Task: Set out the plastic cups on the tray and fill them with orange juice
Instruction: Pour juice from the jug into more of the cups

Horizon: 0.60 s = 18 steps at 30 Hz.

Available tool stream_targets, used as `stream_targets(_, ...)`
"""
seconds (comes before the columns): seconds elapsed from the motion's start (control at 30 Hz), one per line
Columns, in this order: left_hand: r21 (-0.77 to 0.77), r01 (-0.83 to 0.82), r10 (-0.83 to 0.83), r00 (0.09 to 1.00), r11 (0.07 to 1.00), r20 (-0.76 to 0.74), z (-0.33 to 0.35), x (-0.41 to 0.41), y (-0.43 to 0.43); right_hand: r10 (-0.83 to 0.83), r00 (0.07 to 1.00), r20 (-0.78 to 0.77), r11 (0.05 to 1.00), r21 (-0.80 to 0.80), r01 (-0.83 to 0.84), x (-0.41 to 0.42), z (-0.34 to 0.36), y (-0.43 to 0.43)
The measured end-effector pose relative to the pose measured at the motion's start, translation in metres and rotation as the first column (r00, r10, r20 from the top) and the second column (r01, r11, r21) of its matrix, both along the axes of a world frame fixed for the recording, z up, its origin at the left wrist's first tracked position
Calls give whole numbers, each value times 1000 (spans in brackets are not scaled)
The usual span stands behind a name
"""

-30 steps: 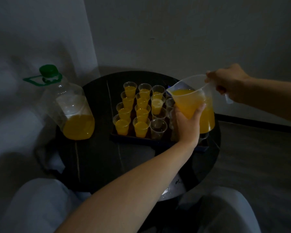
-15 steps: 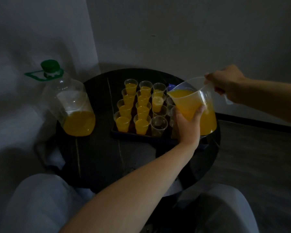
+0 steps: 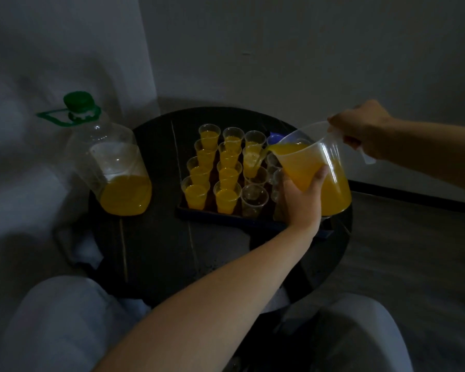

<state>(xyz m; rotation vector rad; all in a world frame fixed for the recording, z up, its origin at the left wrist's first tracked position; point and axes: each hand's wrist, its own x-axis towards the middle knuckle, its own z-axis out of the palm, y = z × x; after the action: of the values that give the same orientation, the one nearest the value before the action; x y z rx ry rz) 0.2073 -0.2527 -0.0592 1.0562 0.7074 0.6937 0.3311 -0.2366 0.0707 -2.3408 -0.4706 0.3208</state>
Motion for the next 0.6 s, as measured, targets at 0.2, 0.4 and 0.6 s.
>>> stream_targets(0.2, 2, 17, -17, 1000, 1000, -3, -2, 1, 0, -9, 1000, 13, 1000, -22, 9, 0, 0, -2)
stream_targets(0.4, -11, 33, -33, 999, 999, 18, -4, 4, 0, -31, 999, 33, 999, -30, 32, 0, 1, -3)
stream_targets(0.6, 3, 33, -33, 999, 999, 4, -6, 6, 0, -23, 999, 27, 999, -39, 24, -1, 1, -3)
